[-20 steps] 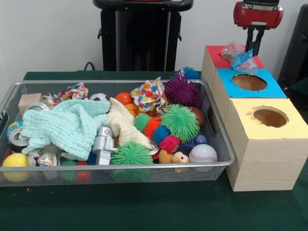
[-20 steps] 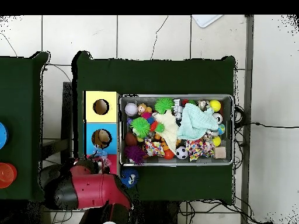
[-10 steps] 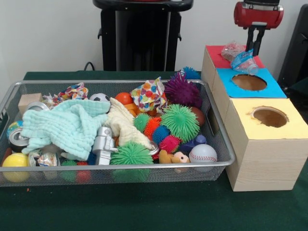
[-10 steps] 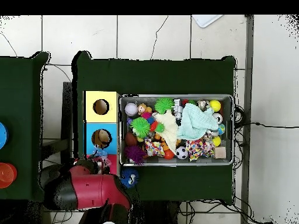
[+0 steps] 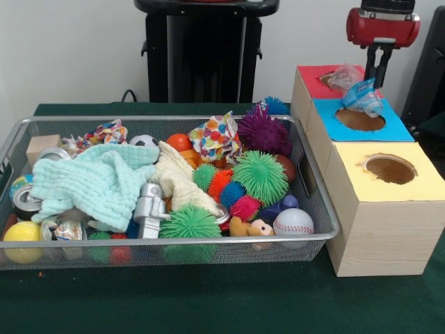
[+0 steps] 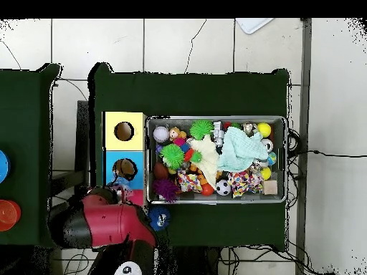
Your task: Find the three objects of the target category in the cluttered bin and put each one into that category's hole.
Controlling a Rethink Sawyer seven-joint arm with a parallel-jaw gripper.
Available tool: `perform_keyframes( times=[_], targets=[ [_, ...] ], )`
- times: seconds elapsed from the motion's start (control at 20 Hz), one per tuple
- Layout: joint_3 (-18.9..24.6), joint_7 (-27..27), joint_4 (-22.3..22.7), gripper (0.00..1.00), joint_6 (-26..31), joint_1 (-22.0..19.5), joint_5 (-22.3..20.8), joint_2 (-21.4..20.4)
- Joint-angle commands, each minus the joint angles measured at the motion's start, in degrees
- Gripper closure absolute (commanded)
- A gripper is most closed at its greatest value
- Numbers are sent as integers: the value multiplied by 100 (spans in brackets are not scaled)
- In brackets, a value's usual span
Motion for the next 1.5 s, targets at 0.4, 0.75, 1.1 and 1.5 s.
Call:
perform_keyframes(
  times=[0.4,0.75,1.1,1.5],
  targets=[
    [100,1028,-601,100,1115,95,131,534],
    [158,884,-433,0,825,-2,6,585],
    [138,870,-277,0,723,-34,-37,551],
    [67,949,-123,0,899,-77,33,383]
  ],
)
